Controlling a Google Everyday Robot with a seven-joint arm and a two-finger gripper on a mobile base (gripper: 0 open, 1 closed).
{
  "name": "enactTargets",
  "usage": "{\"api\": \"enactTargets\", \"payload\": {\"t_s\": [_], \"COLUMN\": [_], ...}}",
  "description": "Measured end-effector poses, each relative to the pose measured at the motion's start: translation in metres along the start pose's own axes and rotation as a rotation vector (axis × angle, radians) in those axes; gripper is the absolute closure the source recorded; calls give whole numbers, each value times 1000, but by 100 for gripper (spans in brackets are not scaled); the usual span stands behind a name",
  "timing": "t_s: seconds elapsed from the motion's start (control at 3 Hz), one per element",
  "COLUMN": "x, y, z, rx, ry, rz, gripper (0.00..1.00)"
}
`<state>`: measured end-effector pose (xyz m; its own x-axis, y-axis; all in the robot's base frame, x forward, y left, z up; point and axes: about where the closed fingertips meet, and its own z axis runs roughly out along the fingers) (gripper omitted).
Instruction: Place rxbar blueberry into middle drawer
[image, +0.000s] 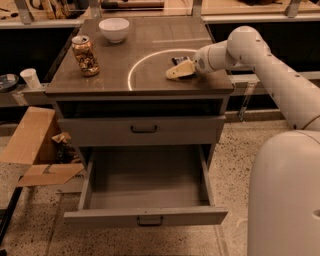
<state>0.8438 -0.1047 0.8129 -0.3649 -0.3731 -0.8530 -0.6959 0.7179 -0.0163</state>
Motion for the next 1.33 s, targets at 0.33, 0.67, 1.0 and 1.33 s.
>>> {"api": "enactTargets", "payload": {"t_s": [0.33, 0.67, 1.0, 1.33], "x": [-5, -11, -13, -48], "y": [0, 0, 0, 11], "z": [-1, -5, -6, -27], "rx": [-1, -1, -1, -27], "ry": [-2, -3, -3, -92], "rz": [-2, -2, -2, -62], "gripper": [61, 84, 100, 100]}}
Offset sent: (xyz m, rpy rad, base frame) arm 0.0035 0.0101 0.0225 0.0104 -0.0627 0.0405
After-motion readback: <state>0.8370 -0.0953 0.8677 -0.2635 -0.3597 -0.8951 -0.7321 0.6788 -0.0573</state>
